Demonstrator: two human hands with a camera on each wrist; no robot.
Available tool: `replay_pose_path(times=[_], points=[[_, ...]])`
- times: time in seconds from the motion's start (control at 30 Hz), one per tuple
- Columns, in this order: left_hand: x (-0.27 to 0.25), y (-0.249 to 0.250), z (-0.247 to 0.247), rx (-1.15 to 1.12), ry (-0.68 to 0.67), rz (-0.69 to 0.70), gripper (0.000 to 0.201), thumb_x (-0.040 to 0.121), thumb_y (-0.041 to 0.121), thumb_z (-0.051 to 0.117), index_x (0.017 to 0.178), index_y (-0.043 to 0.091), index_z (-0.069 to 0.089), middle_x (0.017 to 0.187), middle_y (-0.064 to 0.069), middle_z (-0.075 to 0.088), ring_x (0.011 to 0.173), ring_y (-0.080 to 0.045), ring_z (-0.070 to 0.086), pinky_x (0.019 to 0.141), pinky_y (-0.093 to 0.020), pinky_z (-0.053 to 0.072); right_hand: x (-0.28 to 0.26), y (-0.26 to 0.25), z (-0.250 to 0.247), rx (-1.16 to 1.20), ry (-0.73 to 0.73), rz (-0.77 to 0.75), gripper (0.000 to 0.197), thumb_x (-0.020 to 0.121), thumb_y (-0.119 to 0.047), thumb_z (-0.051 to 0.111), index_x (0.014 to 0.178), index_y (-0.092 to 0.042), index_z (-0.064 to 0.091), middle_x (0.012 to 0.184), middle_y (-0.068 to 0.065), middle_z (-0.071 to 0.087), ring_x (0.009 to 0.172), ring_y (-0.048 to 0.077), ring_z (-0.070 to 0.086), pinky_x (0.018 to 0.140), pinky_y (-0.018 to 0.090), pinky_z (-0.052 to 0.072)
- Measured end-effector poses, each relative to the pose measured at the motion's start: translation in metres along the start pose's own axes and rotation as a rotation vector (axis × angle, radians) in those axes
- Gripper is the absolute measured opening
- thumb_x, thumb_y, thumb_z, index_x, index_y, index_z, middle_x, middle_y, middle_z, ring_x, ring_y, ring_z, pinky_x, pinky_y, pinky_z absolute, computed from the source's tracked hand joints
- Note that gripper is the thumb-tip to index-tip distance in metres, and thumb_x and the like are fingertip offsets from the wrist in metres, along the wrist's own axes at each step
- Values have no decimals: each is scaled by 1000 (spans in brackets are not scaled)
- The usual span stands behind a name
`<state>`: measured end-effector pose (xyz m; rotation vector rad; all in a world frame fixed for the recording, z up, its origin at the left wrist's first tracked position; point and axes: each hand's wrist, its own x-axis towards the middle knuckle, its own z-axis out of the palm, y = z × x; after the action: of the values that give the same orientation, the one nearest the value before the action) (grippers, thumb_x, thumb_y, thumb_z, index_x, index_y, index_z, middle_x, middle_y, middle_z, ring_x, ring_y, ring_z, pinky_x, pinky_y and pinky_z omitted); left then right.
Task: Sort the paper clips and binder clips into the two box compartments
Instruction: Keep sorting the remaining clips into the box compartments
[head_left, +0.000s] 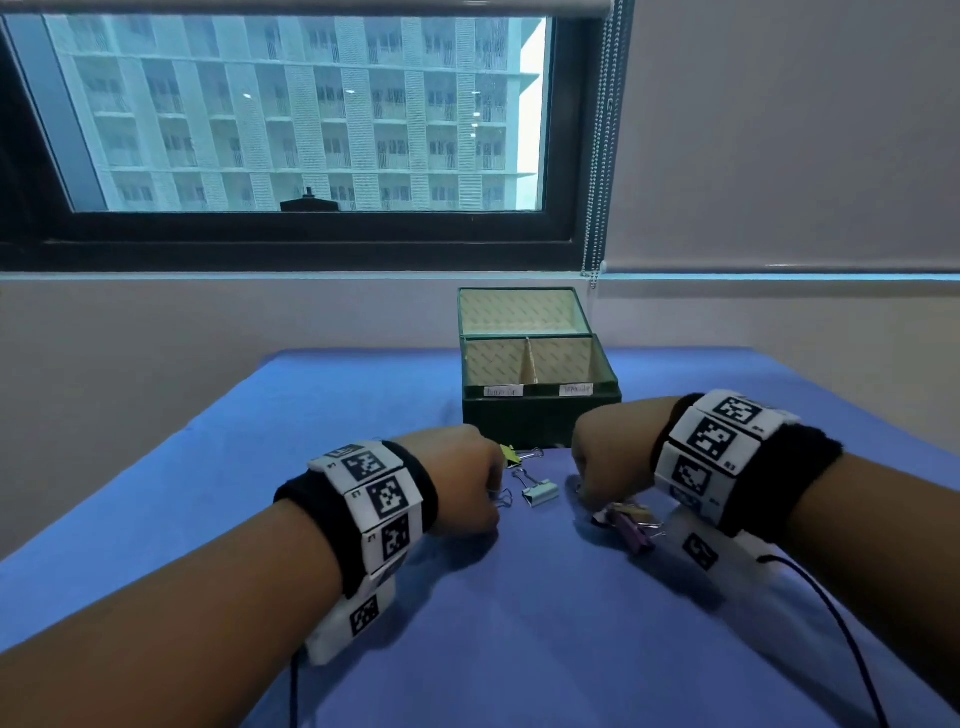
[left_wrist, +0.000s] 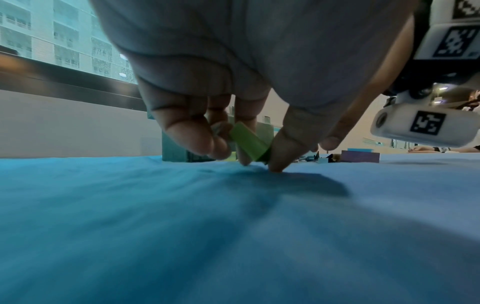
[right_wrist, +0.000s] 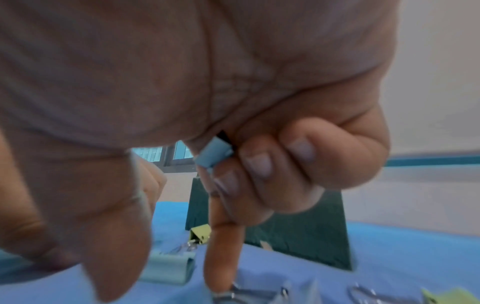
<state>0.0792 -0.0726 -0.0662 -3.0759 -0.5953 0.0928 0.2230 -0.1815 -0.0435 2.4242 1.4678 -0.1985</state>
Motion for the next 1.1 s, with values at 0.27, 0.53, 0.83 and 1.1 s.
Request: replay_pose_path(times=[0.27,0.53,0.83,1.1], points=[[4,-1,3,-55,13,20,15,86,39,59,92,25,61,107,3,49,91,-22,59,85,-36,53,-6,-11,2,-151,-67,-63,25,78,-30,67,88,-8,73,64,0,52,51,15,41,47,20,34],[1,3,2,-170,15,87,20,88,25,51,108,27,52,92,8,56,86,-20,55,75,-30,48,19,-1,-55,189,432,-55,16,84,-28,61,97,-19,62,95,-2,62,81,16,55,65,26,43],[3,4,6,-122,-127,40,63,86,52,57,143,51,29,135,7,54,118,-22,54,97,-31,43,40,10,-50,203,428,-30,69,80,-32,71,142,-27,41,143,5,42,126,26,48,103,40,44],[11,2,4,-101,-48,52,38,83,51,64,118,41,52,113,8,61,91,-16,55,85,-29,49,-35,80,6,105,123,25,28,90,-22,62,118,-23,59,118,-5,60,104,18,59,92,35,49]])
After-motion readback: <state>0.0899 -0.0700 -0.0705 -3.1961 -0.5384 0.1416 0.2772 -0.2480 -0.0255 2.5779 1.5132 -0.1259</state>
